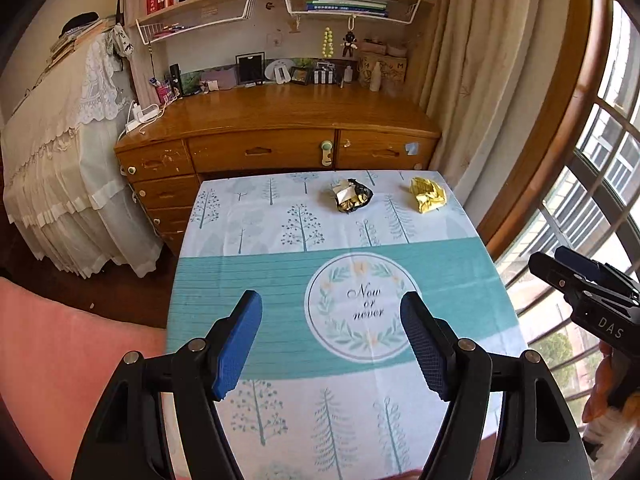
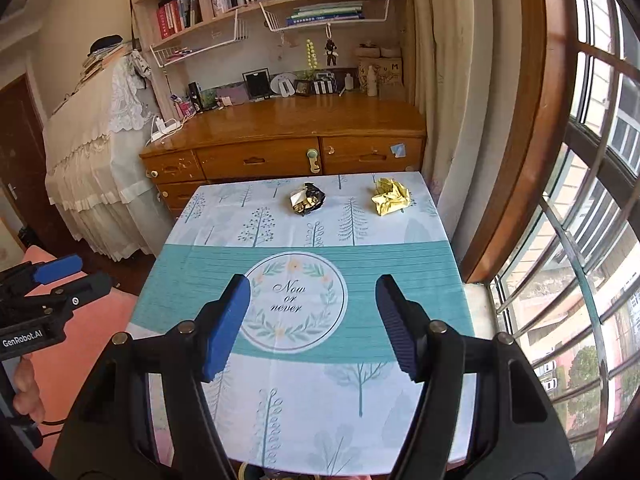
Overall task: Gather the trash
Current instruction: 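Grasp the yellow crumpled paper with the right gripper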
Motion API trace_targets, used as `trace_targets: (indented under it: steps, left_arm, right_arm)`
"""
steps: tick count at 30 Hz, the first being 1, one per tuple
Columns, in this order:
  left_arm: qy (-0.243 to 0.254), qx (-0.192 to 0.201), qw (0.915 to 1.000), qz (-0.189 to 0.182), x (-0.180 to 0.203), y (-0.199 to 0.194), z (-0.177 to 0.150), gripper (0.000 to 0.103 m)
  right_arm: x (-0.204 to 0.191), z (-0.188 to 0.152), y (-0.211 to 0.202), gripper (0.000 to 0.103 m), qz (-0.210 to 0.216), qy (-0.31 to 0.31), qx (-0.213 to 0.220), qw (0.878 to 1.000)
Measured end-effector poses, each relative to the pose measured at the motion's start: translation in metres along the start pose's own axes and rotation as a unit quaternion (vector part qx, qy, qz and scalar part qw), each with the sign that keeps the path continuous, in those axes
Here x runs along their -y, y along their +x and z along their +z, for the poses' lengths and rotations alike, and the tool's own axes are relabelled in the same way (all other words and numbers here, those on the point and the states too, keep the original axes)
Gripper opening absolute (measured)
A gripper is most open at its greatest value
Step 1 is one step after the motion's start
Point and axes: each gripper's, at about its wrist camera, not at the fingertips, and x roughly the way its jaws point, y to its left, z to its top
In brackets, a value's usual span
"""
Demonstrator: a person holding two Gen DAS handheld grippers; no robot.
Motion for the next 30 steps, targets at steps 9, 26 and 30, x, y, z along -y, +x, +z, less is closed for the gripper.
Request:
trace_targets:
  steps: [9, 26, 30]
  left_arm:
    - [0.025, -0.066, 0.9972, 0.025, 0.072, 0.186, 0.126, 0.073]
    - [-0.022, -0.170, 0.9841, 0.048, 0.083, 0.435, 0.183, 0.073]
    - [-0.032, -0.180, 0.9816, 0.056, 0.073, 0.459, 0.183, 0.073]
  right_arm:
    - [0.140, 0.108, 0.207, 0.062, 0.026, 0.047, -0.089, 0.995]
    - [0.218, 0.146, 0.448, 0.062, -0.004, 0.104, -0.156, 0.982]
    - [0.220, 0.142, 0.476, 0.062, -0.006, 0.100, -0.171, 0.980]
